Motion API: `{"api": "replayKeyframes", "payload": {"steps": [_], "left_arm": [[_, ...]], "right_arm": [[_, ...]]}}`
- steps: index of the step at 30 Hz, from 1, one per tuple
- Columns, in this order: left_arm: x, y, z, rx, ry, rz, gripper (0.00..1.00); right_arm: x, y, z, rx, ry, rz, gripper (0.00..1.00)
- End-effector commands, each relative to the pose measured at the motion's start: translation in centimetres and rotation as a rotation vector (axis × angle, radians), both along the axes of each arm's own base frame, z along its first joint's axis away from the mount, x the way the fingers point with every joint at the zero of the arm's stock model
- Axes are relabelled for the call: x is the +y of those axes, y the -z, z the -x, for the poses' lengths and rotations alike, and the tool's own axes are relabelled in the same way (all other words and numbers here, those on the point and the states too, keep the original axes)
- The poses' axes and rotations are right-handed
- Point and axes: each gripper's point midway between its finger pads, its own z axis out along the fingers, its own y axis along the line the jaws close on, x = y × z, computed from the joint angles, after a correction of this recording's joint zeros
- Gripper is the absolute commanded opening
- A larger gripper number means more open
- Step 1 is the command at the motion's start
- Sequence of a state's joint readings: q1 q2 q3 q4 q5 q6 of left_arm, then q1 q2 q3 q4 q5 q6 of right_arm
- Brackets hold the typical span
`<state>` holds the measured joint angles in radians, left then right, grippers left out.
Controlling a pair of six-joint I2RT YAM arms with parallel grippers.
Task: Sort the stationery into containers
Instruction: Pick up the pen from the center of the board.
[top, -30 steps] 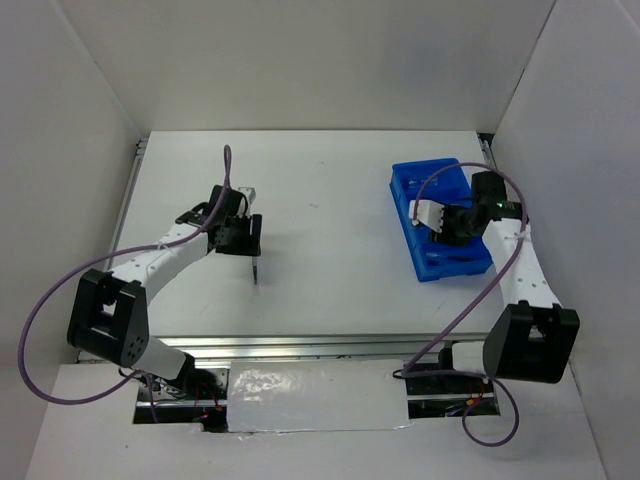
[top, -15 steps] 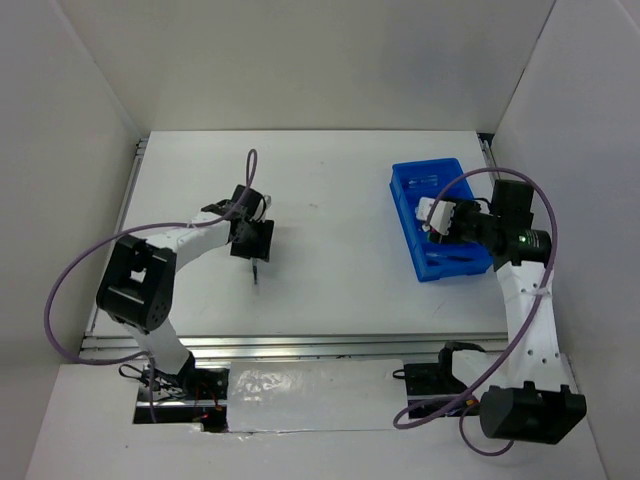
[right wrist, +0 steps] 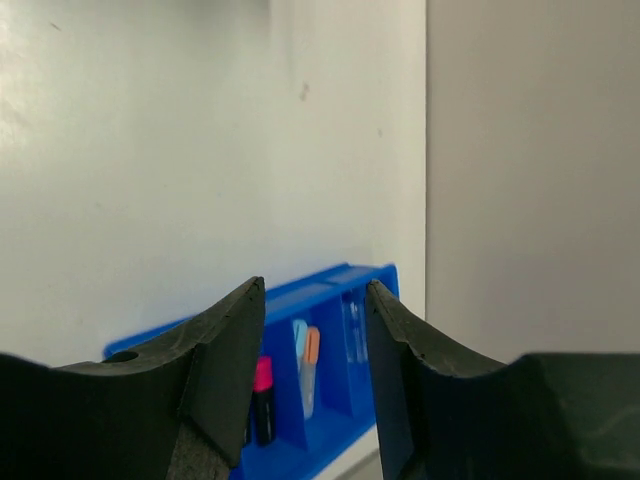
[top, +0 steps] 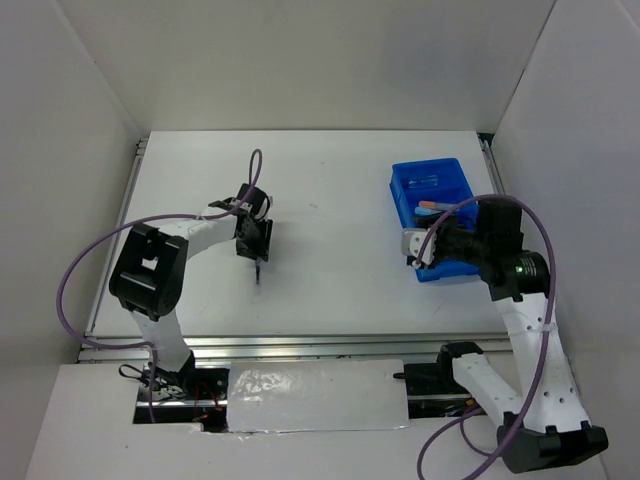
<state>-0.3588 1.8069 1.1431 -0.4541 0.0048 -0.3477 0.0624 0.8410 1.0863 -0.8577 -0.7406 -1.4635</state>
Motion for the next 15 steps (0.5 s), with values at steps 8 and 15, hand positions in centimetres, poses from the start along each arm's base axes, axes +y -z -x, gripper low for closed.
{"api": "replayKeyframes", "payload": {"steps": [8,15], "left_arm": [[-2.7,-0.4,0.7,0.046,0.052,0.150,0.17],[-9.9,-6.7,3.9,0.162,0.218,0.630,0.00]], "right_arm": [[6.9,0.5,2.8,-0.044,-0.246,-0.007,0.51],[15.3,2.1,7.5,0.002,-0.511,-0.023,0.50]]}}
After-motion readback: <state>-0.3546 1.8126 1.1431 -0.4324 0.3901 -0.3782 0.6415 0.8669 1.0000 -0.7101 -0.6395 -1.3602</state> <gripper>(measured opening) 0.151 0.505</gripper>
